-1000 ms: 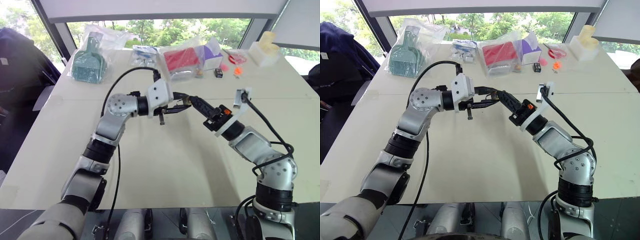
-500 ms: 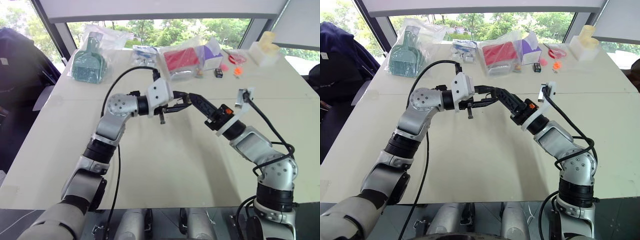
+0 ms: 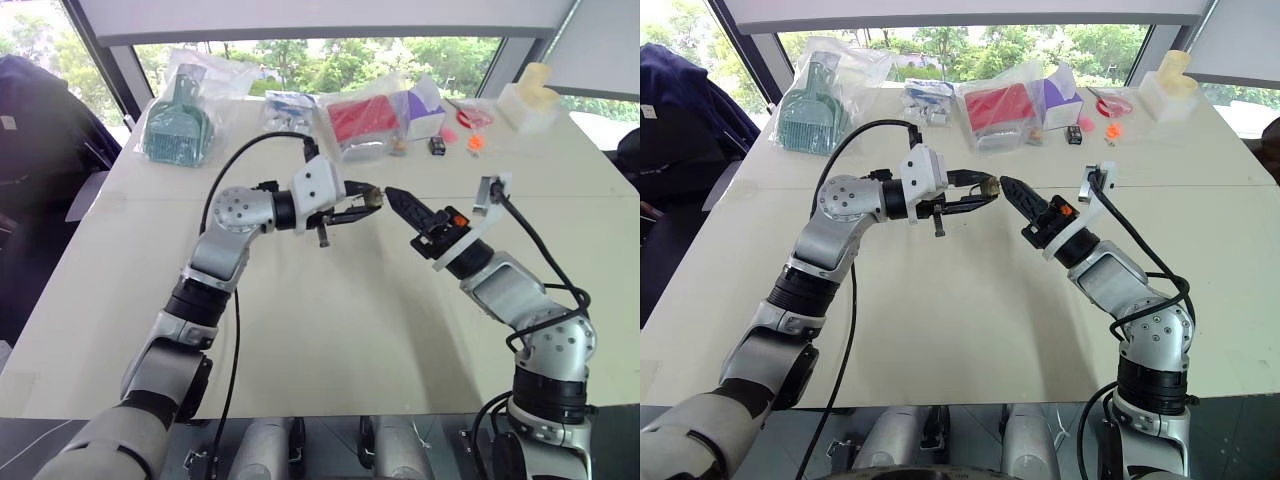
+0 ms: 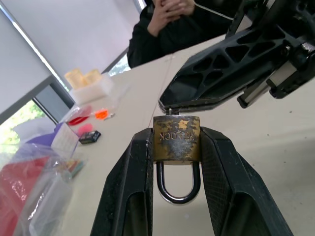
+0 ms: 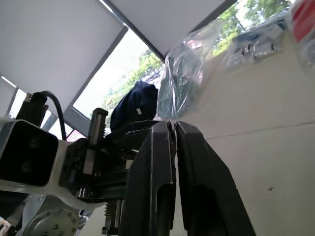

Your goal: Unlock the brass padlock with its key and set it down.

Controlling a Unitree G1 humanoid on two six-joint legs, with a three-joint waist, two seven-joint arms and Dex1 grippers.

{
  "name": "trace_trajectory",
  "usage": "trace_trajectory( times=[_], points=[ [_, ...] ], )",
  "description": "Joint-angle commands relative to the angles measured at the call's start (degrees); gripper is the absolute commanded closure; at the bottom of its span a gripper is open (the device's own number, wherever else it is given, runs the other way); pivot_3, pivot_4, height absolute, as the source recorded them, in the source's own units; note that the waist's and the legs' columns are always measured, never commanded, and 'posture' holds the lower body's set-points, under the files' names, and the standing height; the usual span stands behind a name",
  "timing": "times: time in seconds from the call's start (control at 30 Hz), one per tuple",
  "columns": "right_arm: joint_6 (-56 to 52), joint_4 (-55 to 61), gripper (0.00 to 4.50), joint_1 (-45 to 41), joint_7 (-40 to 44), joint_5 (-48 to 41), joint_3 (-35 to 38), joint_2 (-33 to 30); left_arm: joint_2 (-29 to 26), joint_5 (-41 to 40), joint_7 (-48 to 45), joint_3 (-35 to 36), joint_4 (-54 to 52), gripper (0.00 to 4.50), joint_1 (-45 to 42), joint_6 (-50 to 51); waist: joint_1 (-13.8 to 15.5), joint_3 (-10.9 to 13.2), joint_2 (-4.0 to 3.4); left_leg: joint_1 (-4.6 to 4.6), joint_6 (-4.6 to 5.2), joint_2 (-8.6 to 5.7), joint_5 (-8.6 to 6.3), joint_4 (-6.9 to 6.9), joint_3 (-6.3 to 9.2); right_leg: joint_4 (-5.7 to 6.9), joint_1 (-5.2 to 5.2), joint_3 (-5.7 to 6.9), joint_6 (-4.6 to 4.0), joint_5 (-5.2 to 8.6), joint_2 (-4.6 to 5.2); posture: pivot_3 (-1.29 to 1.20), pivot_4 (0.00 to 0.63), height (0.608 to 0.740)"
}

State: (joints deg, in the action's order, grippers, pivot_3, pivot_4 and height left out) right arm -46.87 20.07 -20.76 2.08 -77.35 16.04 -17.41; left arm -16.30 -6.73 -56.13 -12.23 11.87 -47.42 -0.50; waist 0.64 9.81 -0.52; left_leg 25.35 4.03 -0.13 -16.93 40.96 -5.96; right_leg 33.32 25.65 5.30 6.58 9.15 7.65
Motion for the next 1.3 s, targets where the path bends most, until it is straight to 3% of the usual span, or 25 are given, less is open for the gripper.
trace_trajectory(
  times=[0.03, 0.27, 0.53, 0.77, 0.93, 1.1, 1.23, 1.3],
  points=[
    [1.5, 0.6, 4.47, -0.3, -0.6, -0.2, 0.5, 0.0, -0.8, 1.5, 0.5, -0.5, -1.8, 3.72, -0.1, -4.9, 0.0, 0.0, 0.00, 0.00, 0.00, 0.00, 0.00, 0.00, 0.00, 0.00, 0.00, 0.00, 0.00, 0.00, 0.00, 0.00, 0.150, 0.735],
    [2.4, -0.8, 4.47, -0.1, -2.9, 0.5, -0.2, 1.8, 0.0, 7.1, 5.6, -1.0, -0.3, 3.72, -0.3, -17.0, 0.0, 0.0, 0.00, 0.00, 0.00, 0.00, 0.00, 0.00, 0.00, 0.00, 0.00, 0.00, 0.00, 0.00, 0.00, 0.00, 0.150, 0.735],
    [6.0, -3.7, 4.47, -0.9, -9.4, -2.8, 1.5, 7.3, -1.1, 23.2, 22.6, -2.6, 6.8, 3.72, -2.1, -38.5, 0.0, 0.0, 0.00, -0.02, 0.00, 0.00, 0.00, -0.02, -0.01, 0.01, -0.01, 0.00, 0.01, -0.01, 0.00, 0.00, 0.150, 0.735],
    [7.2, -3.9, 4.47, -1.5, -12.1, -5.9, 1.4, 8.4, -2.4, 32.1, 33.6, -2.7, 11.4, 3.72, -4.8, -47.5, 0.0, 0.0, -0.01, -0.01, 0.01, 0.00, 0.00, -0.02, -0.02, 0.00, 0.00, 0.01, 0.01, -0.01, 0.03, 0.00, 0.150, 0.735],
    [7.8, -1.9, 4.47, -1.3, -7.5, -3.7, 0.4, 6.1, -1.4, 25.4, 28.7, -3.6, 15.3, 3.72, -5.8, -44.5, 0.0, 0.0, -0.02, -0.01, 0.01, 0.01, -0.01, -0.03, -0.04, 0.01, 0.00, 0.01, 0.02, -0.02, 0.02, 0.00, 0.150, 0.735],
    [9.1, -0.3, 2.08, -0.1, -1.5, -0.7, 1.2, 2.8, -0.8, 17.7, 21.1, -3.2, 17.8, 3.72, -6.3, -39.6, -0.1, 0.0, -0.02, -0.01, 0.01, 0.00, 0.00, -0.02, -0.07, 0.00, -0.01, 0.01, 0.03, -0.02, 0.02, 0.00, 0.150, 0.735],
    [5.9, 1.1, 0.05, 1.3, 5.4, 2.6, -1.1, -3.7, -1.1, 13.3, 14.9, -4.4, 16.8, 3.72, -5.5, -37.6, -0.2, 0.0, -0.02, -0.03, 0.02, 0.02, -0.01, -0.02, -0.09, 0.01, 0.00, 0.00, 0.04, -0.02, 0.02, 0.00, 0.150, 0.735],
    [5.5, 1.3, 0.05, 1.8, 7.2, 2.9, -1.5, -4.9, -1.1, 12.2, 12.8, -4.8, 16.1, 3.72, -5.1, -37.1, -0.1, 0.0, -0.02, -0.03, 0.05, 0.02, -0.02, -0.02, -0.08, 0.00, 0.00, 0.00, 0.04, -0.01, 0.02, 0.00, 0.150, 0.735]
  ],
)
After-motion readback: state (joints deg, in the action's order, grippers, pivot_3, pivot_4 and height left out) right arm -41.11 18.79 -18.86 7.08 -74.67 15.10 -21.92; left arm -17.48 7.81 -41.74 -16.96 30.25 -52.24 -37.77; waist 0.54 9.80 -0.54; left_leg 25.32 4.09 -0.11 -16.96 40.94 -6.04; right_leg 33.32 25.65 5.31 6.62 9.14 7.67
